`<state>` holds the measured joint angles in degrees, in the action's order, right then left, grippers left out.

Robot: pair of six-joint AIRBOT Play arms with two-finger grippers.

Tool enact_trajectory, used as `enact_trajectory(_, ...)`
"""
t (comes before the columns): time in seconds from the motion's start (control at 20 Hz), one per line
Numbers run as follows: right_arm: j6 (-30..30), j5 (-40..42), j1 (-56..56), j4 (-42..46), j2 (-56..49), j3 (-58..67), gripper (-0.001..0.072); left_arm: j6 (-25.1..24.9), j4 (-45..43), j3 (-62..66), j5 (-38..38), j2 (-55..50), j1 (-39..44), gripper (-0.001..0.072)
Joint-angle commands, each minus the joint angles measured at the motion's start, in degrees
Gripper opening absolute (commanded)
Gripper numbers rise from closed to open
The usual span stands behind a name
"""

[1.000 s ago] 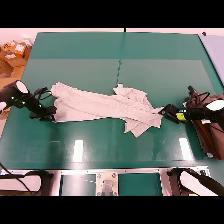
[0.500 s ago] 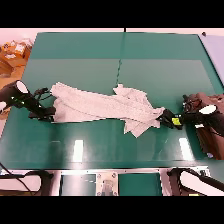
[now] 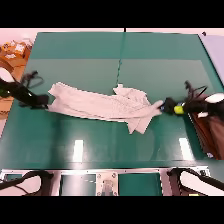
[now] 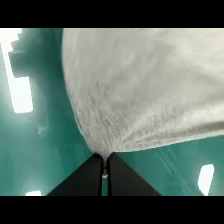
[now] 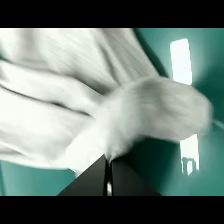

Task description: Fold the shirts.

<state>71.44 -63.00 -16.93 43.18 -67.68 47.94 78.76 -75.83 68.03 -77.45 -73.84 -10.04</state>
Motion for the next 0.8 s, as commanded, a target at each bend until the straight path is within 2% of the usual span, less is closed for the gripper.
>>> enact_trajectory(0.0,3.26,-5.90,-0.07,-0.96,7.91,15.56,0.0012,2.32,0.20,10.14,-2.62,9.92,0.02,0.0022)
enact_trajectory(0.2,8.57,-5.75,-1.03,-0.92,17.03,36.13,0.0012,4.37,1.18,25.18,2.67,23.65,0.02,0.0023)
enact_trajectory(0.35,9.22,-2.01,-3.69,-0.92,22.60,46.80,0.0013,4.33,1.20,34.56,8.81,31.08,0.02,0.0023)
enact_trajectory(0.6,9.84,7.82,-6.32,-0.28,31.12,51.34,0.0013,3.45,1.18,43.21,10.93,35.28,0.02,0.0023)
enact_trajectory(0.75,9.84,9.79,-6.32,3.19,32.54,51.25,0.0013,3.41,0.33,43.17,10.64,34.75,0.02,0.0023)
